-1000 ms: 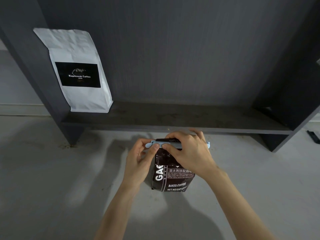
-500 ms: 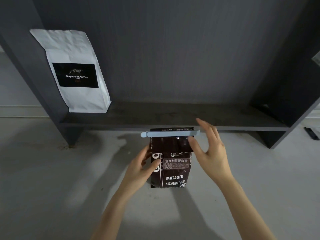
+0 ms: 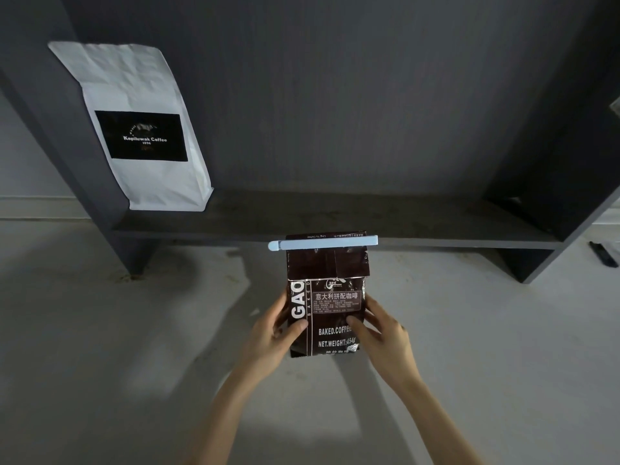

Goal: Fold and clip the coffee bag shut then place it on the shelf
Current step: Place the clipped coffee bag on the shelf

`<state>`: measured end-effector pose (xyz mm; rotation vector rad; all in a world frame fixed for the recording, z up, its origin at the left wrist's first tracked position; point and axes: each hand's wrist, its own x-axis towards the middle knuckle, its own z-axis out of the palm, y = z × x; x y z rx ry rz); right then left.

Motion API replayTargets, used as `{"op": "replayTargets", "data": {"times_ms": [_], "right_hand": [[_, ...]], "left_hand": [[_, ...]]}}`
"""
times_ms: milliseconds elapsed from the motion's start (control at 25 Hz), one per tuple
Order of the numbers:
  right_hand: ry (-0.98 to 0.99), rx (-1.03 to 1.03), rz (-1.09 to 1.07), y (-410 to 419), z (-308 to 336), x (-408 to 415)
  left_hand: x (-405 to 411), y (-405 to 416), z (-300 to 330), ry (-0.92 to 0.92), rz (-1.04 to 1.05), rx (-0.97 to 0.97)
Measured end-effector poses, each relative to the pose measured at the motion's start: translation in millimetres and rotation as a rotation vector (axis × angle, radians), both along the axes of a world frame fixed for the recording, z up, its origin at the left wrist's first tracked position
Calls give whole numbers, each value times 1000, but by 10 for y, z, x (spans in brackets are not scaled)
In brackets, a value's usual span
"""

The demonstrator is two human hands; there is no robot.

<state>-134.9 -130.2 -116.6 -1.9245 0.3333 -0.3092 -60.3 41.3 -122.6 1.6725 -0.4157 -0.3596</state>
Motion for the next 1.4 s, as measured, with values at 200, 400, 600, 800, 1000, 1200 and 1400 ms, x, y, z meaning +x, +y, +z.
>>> {"op": "replayTargets", "data": {"times_ms": [200, 400, 600, 800, 1000, 1200, 1400], "right_hand": [[-56, -43, -15, 18, 76, 25], [-151, -94, 34, 60, 456, 286], [-212, -215, 96, 114, 954, 788], [-274, -256, 103, 203, 1259, 1379], [-302, -248, 115, 275, 1313, 1893], [-217, -314, 120, 340, 1148, 2141], [-163, -362, 94, 335, 1044, 2222]], "left_hand": [[-8, 26, 122, -69, 21, 33], [222, 175, 489, -156, 61, 52], [658, 318, 1009, -282, 52, 46], [1168, 387, 1358, -382, 94, 77], [1646, 404, 1424, -407, 197, 85], [1900, 378, 1209, -411, 268, 171], [1969, 379, 1050, -430, 296, 187]]}}
